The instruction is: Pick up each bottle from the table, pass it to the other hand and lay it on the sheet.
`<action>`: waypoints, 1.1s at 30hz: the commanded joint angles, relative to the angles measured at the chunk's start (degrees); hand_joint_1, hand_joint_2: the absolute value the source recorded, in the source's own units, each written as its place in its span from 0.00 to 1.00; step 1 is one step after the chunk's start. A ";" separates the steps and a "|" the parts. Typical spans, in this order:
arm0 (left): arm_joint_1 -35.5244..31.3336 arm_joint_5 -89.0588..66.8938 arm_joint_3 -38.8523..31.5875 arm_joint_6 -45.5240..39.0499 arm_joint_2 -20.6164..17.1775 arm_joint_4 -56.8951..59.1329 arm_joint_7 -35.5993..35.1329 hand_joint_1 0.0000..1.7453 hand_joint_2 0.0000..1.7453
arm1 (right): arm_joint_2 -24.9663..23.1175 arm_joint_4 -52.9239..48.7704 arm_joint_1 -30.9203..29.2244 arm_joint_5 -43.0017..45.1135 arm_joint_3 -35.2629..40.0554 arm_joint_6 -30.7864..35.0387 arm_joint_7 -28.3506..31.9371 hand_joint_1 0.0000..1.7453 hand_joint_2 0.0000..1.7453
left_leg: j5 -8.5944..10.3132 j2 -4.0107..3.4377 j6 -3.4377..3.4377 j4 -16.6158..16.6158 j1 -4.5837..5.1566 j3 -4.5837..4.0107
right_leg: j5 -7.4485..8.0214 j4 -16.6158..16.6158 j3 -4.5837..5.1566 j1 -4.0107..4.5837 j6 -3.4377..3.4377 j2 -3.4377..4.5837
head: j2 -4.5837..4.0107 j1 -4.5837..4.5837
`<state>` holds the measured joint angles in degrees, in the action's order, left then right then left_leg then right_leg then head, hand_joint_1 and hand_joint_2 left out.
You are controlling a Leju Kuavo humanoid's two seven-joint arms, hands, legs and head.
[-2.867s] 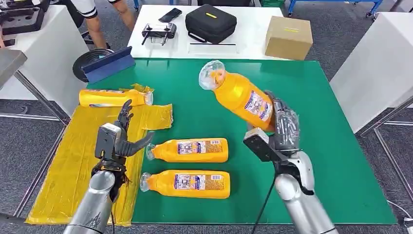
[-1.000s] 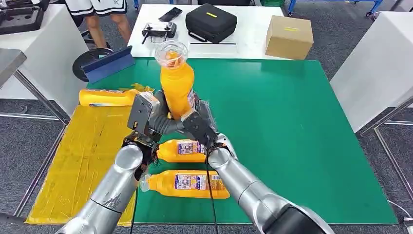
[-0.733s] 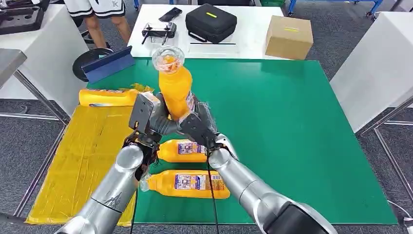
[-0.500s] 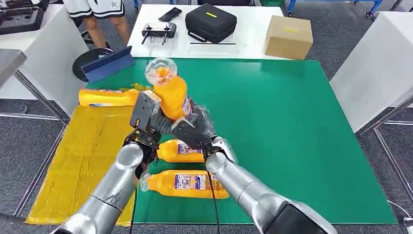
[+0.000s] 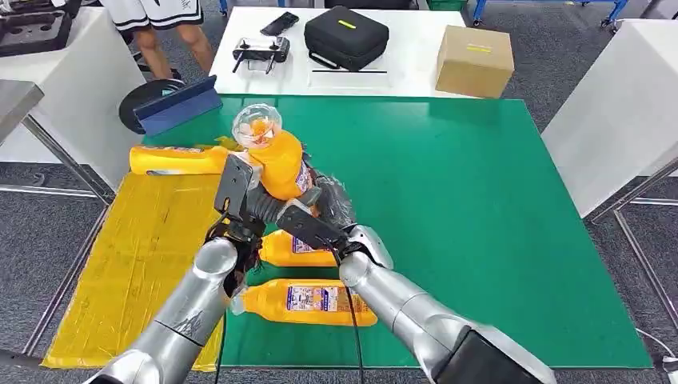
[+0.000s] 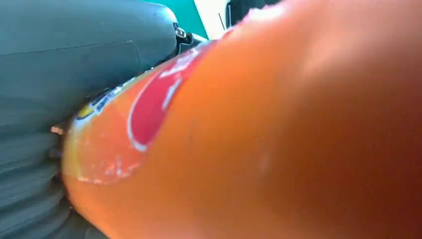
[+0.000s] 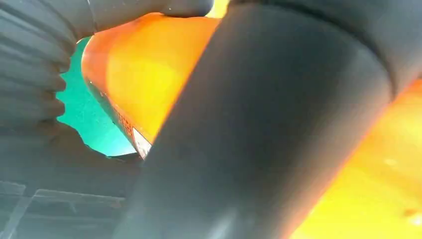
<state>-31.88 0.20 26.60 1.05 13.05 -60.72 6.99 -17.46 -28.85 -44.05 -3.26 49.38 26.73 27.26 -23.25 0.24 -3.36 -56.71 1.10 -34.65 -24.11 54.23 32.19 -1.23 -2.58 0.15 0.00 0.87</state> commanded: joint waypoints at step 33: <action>5.23 2.40 -14.40 -13.25 -4.75 -21.89 6.85 1.00 1.00 | 2.26 -14.14 7.76 -9.32 -17.03 1.06 1.36 0.00 1.00 | -0.17 0.02 0.38 -0.09 -0.13 0.23 | -0.17 0.08 -0.29 0.08 0.24 -0.06 | 0.00 0.04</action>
<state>-26.06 3.15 15.61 -10.43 10.51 -81.05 13.20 -16.81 -38.32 -37.52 -11.41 36.67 27.69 28.28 -23.25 0.28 -3.36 -56.69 1.05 -34.73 -24.12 54.24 32.22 -1.22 -2.57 0.10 0.00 0.92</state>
